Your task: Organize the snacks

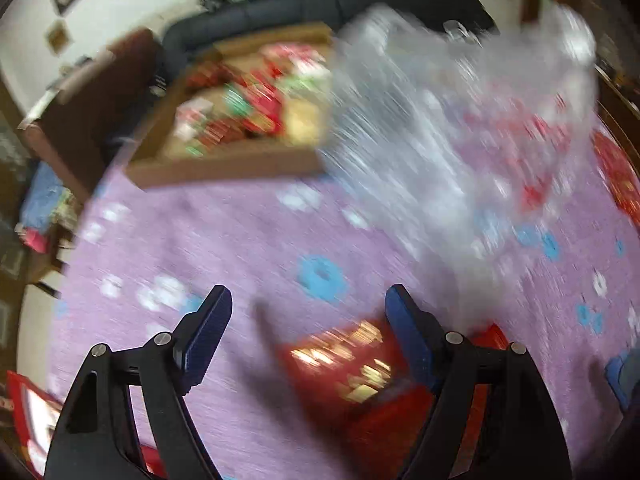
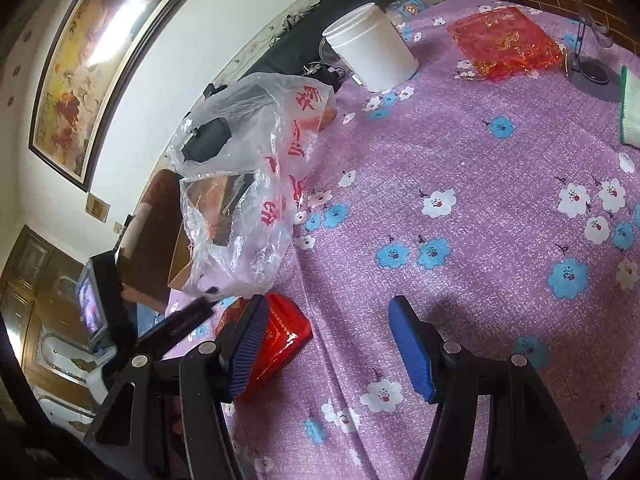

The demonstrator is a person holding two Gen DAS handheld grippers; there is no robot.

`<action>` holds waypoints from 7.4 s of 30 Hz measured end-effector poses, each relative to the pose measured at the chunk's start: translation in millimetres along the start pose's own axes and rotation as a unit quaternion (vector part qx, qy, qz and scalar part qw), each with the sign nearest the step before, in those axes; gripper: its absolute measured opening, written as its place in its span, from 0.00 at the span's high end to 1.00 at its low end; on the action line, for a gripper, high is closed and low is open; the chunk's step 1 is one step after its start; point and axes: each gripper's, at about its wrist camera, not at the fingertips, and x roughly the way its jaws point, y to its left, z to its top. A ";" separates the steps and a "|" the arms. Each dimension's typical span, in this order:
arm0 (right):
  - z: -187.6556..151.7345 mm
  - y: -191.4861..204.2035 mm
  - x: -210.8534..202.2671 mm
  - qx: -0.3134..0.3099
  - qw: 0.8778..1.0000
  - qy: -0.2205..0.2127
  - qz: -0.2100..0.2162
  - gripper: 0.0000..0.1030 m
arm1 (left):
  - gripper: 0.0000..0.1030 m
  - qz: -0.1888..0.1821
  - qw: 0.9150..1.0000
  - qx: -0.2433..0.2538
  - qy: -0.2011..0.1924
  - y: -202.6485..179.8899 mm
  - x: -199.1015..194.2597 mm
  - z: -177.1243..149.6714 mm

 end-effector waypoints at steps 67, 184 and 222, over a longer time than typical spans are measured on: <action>-52.6 49.4 29.7 -0.307 0.937 0.081 -0.145 0.62 | 0.20 -0.068 0.991 -0.106 0.039 -14.6 -112.0 -191.6; -222.3 220.6 -11.3 -0.448 0.874 0.102 0.157 0.35 | 0.18 0.192 0.956 -0.136 -0.175 189.5 -207.0 -260.3; -219.0 211.0 -17.0 -0.461 0.872 0.086 0.144 0.32 | 0.18 0.183 0.961 -0.146 -0.145 170.4 -204.7 -251.9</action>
